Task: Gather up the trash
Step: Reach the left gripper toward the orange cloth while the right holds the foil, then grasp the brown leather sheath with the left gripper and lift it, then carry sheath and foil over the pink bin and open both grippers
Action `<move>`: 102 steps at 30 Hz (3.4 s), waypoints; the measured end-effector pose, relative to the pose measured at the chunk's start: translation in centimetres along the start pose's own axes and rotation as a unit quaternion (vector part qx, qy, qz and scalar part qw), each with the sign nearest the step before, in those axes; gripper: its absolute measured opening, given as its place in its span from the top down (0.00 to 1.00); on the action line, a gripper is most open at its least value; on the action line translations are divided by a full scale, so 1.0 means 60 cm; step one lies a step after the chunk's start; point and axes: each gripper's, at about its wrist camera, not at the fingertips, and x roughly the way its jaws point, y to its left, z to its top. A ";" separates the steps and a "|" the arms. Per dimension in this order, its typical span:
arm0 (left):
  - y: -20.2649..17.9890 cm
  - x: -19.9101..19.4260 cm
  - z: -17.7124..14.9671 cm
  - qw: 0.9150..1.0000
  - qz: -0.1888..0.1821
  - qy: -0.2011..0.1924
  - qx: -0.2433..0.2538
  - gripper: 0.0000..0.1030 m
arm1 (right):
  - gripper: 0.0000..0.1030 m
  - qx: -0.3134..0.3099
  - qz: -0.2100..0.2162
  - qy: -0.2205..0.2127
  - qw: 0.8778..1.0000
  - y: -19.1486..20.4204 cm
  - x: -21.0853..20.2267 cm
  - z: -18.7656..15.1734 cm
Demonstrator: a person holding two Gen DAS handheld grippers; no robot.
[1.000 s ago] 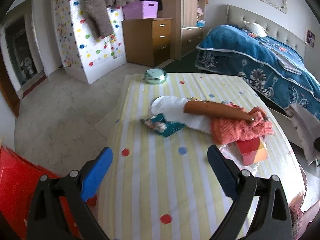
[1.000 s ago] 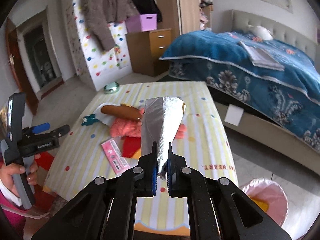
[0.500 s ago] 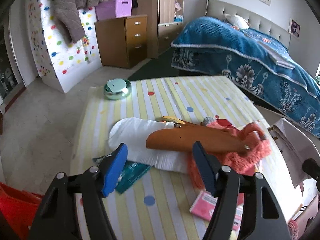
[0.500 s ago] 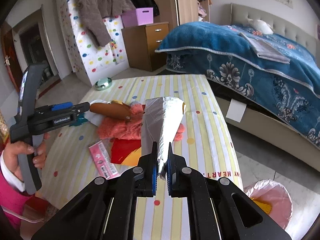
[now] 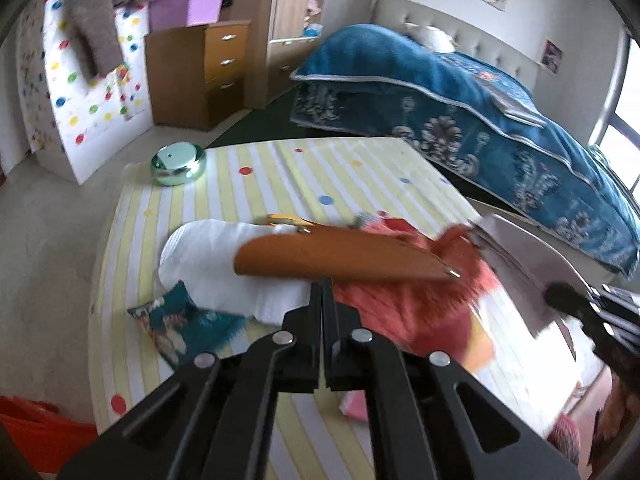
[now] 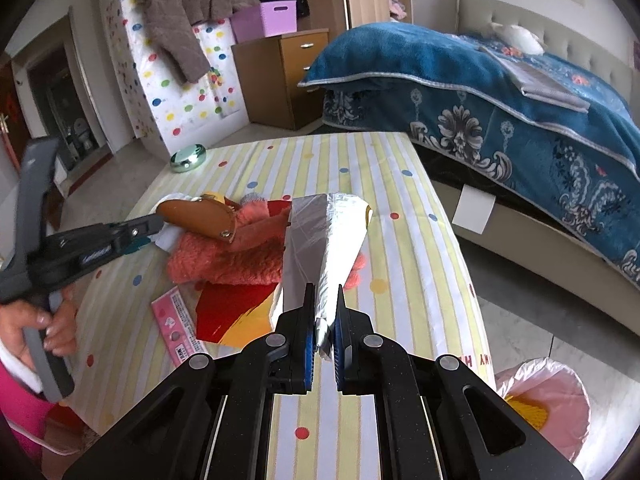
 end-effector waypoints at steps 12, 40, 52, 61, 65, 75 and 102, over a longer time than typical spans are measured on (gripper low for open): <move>0.013 -0.036 -0.005 0.997 0.075 -0.006 -0.035 0.45 | 0.93 -0.040 0.005 -0.027 0.999 0.043 -0.013 0.013; 0.004 -0.070 -0.021 0.995 0.092 -0.013 -0.043 0.27 | 0.93 -0.094 0.117 0.014 0.989 0.119 -0.045 -0.035; 0.004 0.026 -0.040 0.990 0.116 0.061 -0.046 0.32 | 0.93 -0.037 0.051 -0.010 0.998 0.049 -0.077 -0.051; 0.003 0.026 -0.040 0.990 0.116 0.060 -0.046 0.59 | 0.93 -0.028 0.050 -0.013 0.998 0.019 -0.078 -0.044; -0.015 -0.033 -0.050 0.991 0.125 0.020 -0.041 0.59 | 0.93 -0.023 0.046 -0.021 0.998 0.021 -0.084 -0.048; -0.097 -0.162 -0.081 0.997 0.065 -0.041 -0.009 0.59 | 0.93 -0.005 0.034 -0.056 0.998 0.008 -0.141 -0.074; -0.598 -0.071 -0.123 0.956 -0.158 -0.004 0.247 0.59 | 0.92 0.177 -0.181 -0.064 0.965 -0.328 -0.305 -0.268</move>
